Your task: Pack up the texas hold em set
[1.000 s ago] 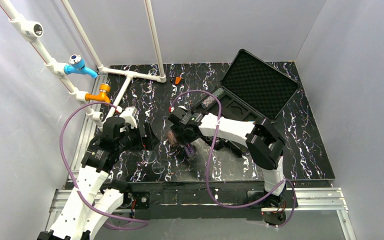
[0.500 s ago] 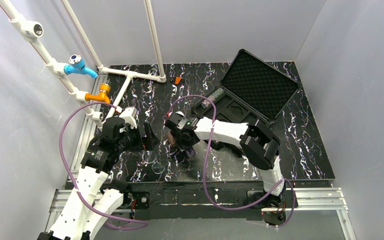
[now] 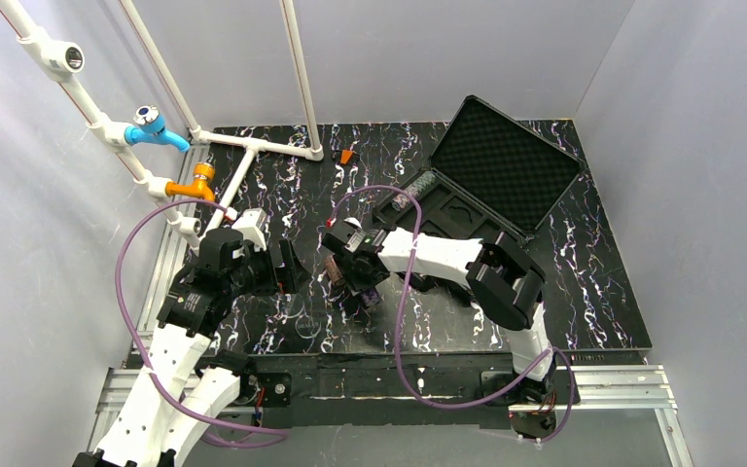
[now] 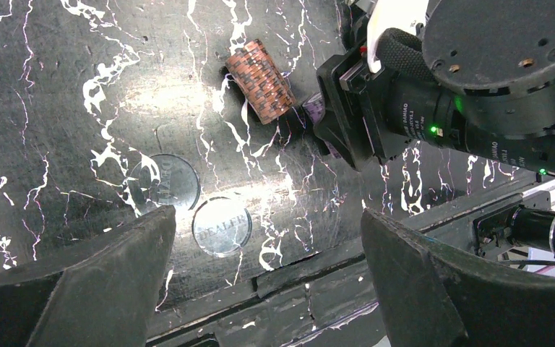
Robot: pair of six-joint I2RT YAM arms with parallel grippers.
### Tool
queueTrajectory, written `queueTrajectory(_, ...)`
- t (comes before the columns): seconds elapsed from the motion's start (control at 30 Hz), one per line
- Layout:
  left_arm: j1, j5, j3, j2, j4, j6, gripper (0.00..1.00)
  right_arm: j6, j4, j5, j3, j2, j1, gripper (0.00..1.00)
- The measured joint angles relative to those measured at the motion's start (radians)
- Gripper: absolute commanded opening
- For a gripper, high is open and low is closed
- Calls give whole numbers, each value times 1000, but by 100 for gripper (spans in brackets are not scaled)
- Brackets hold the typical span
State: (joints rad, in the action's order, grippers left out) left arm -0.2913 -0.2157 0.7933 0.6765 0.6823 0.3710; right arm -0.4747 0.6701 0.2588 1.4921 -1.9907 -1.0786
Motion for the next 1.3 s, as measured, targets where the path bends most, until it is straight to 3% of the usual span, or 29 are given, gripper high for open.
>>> queueTrajectory(0.27,0,1,0,-2,0,0,99,-9,2,-4,-17,-10,0,50)
queueTrajectory(0.43,0,1,0,-2,0,0,99,-16,3,-5,-17,-10,-2,24)
queueTrajectory(0.53,0,1,0,-2,0,0,99,-17,5,-4,-16,-10,-2,14)
queueTrajectory(0.6,0,1,0,-2,0,0,99,-19,9,-2,-13,-10,-2,1)
queueTrajectory(0.77,0,1,0,0,0,0,99,-77,43,85,17,23,-2,1)
queueTrajectory(0.93,0,1,0,7,0,0,99,-152,26,203,49,202,29,1)
queueTrajectory(1.3,0,4,0,15,0,0,100,-243,-45,172,48,251,361,1)
